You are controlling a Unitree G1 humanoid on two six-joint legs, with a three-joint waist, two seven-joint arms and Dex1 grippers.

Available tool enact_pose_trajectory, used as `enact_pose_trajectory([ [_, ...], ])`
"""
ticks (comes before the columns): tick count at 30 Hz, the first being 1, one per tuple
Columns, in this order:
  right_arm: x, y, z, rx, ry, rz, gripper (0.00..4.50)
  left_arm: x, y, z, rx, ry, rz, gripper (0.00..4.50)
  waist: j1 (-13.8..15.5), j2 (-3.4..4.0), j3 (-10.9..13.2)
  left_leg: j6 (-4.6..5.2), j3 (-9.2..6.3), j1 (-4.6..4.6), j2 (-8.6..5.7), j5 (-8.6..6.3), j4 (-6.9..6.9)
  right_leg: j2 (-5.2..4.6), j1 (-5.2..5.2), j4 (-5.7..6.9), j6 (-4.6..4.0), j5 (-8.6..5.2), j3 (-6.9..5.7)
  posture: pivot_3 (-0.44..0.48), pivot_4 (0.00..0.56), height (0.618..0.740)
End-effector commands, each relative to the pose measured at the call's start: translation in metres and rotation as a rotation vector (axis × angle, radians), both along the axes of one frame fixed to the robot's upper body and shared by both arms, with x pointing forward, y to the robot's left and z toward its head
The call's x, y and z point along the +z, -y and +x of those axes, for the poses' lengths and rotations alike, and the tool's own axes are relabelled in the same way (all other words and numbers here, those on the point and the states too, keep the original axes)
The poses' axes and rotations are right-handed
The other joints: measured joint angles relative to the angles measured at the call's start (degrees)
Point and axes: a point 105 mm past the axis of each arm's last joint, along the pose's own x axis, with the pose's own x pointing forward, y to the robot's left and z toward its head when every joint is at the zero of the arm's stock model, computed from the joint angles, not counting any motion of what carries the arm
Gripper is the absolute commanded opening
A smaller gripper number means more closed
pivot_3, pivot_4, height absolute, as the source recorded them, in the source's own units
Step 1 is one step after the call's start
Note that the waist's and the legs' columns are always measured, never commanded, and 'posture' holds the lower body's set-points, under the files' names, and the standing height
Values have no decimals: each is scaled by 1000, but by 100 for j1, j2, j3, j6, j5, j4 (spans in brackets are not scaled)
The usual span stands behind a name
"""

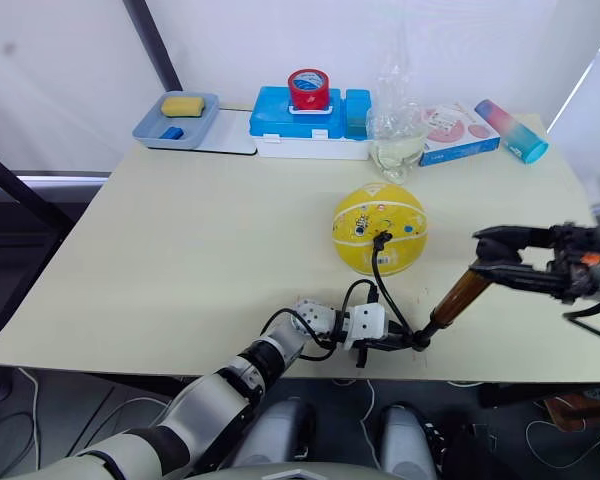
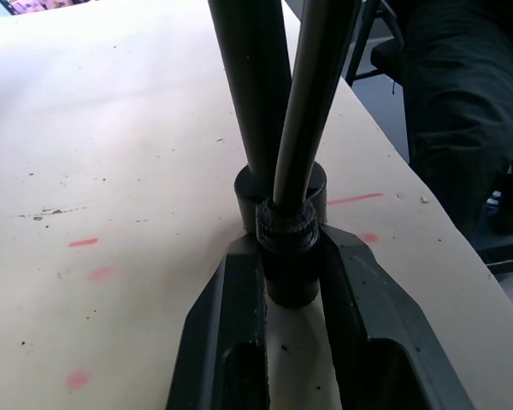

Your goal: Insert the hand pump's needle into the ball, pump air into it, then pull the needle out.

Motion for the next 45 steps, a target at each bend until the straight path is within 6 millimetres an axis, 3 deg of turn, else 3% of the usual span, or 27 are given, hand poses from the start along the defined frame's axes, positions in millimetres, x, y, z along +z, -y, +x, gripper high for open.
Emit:
enact_pose_trajectory([
  [1,30,6,-4,-45,91,-8,2000,-42,-28,-12,19,-92,180,378,-1,0,0,0,0,0,0,0,0,0,0,0,0,0,0,0,150,739],
  [4,27,4,-4,-40,68,-22,2000,-42,-27,-12,19,-92,178,378,0,0,0,0,2,-1,0,0,0,-1,0,-1,0,0,0,0,150,739],
  [14,-81,-4,6,-53,-63,-153,2000,-41,-27,-11,24,-93,177,378,2,-20,-13,2,1,1,-1,1,0,1,2,0,23,-13,1,0,150,739],
  [20,-117,-6,17,-73,-11,-169,2000,-41,-27,-11,22,-93,178,378,1,-35,-22,12,0,2,0,7,1,6,2,1,22,-13,0,0,150,739],
  [22,-120,-7,17,-66,0,-168,2000,-41,-27,-11,20,-93,179,378,-4,-28,-25,14,0,3,-1,8,1,5,2,1,22,-13,0,0,150,739],
  [26,-97,-7,15,-56,30,-111,2000,-42,-27,-11,21,-92,180,378,-6,-38,-29,0,-1,9,2,0,2,6,5,3,22,-13,1,0,150,739],
  [42,36,12,-10,-54,122,11,2000,-44,-28,-15,8,-95,184,378,6,-8,-14,-2,-2,0,0,-1,0,-1,2,-1,0,0,-2,0,150,739],
  [45,48,13,-13,-55,127,12,2000,-44,-28,-15,6,-95,186,378,8,-8,-9,-2,1,-3,-1,-1,0,-5,0,-1,-1,0,-1,0,150,739],
])
